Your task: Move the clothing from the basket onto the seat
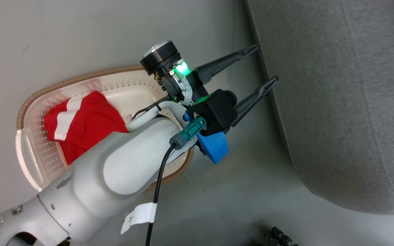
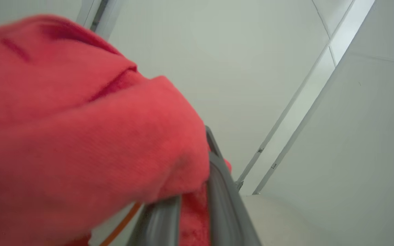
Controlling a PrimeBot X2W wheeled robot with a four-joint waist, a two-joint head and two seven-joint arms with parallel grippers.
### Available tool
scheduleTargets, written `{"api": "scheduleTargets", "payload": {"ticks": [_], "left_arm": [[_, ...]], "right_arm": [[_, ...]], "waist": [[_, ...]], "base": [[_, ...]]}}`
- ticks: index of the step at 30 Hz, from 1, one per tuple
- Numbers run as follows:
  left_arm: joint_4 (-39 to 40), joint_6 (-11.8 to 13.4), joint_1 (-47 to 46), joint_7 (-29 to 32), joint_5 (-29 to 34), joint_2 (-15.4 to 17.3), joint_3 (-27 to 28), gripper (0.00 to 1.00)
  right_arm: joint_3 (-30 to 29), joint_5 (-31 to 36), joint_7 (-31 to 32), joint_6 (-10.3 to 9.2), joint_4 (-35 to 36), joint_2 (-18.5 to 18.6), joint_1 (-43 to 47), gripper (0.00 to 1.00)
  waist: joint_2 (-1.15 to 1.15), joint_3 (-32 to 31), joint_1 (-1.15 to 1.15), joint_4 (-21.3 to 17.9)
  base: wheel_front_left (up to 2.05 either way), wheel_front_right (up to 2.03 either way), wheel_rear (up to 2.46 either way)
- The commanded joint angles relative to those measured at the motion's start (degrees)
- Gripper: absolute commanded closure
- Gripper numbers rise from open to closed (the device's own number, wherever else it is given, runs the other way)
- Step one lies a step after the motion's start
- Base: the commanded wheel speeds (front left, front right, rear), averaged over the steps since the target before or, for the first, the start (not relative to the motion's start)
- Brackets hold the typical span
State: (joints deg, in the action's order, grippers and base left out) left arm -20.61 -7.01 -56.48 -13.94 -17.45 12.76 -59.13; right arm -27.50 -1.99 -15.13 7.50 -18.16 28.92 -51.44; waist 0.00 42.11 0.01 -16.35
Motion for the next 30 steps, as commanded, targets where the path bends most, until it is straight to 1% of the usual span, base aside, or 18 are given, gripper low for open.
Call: {"api": "scheduleTargets", "payload": {"ticks": [1,7,12,15,22,23,24,25,30], "left_arm": [[0.5,0.6,-1.2,0.2,0.4,0.6,0.4,0.0],[2.0,1.0,-2.5,0.8,0.8,1.7,0.5,0.0],[2.7,1.4,-2.6,1.2,0.7,2.7,0.5,0.0],[3.0,1.6,-2.6,1.5,0.6,3.2,0.4,0.0],[3.3,1.9,-2.0,2.1,0.2,4.5,0.2,0.0],[3.2,1.9,-1.9,2.1,0.1,4.5,0.2,0.0],[3.2,2.0,-1.8,2.0,0.0,4.5,0.1,0.0],[3.1,2.0,-1.6,1.9,-0.1,4.5,0.1,0.0],[2.4,2.5,-0.1,1.0,-0.8,4.0,0.1,0.0]], "right_arm": [[-0.2,0.5,0.0,-0.01,-1.7,-0.6,0.1,1.0],[-1.3,1.2,0.0,-0.01,-8.4,-3.6,2.0,1.0],[-1.0,1.5,0.0,-0.01,-13.6,-5.4,3.4,1.0],[0.3,1.7,0.0,-0.01,-16.6,-6.0,3.4,1.0],[3.2,1.2,0.0,-0.01,-19.2,-7.8,3.3,1.0],[3.3,1.3,0.0,-0.01,-19.1,-8.0,3.8,0.56],[3.4,1.4,0.0,-0.01,-19.0,-8.2,4.4,0.18],[3.5,1.6,0.0,-0.01,-18.8,-8.3,4.8,0.0],[3.4,2.2,0.0,-0.01,-16.2,-9.2,9.2,0.0]], "waist": [[0.0,2.3,-0.01,1.0],[0.0,4.7,-0.01,1.7],[0.0,5.8,-0.01,1.9],[0.0,6.3,-0.01,1.9],[0.0,6.0,-0.01,0.7],[0.0,5.7,-0.01,0.6],[0.0,5.4,-0.01,0.5],[0.0,4.9,-0.01,0.4],[0.0,1.6,-0.01,0.0]], "base": [[0.0,0.0,0.0],[0.0,0.0,0.0],[0.0,0.0,0.0],[0.0,0.0,0.0],[0.0,0.0,0.0],[0.0,0.0,0.0],[0.0,0.0,0.0],[0.0,0.0,0.0],[0.0,0.0,0.0]]}}
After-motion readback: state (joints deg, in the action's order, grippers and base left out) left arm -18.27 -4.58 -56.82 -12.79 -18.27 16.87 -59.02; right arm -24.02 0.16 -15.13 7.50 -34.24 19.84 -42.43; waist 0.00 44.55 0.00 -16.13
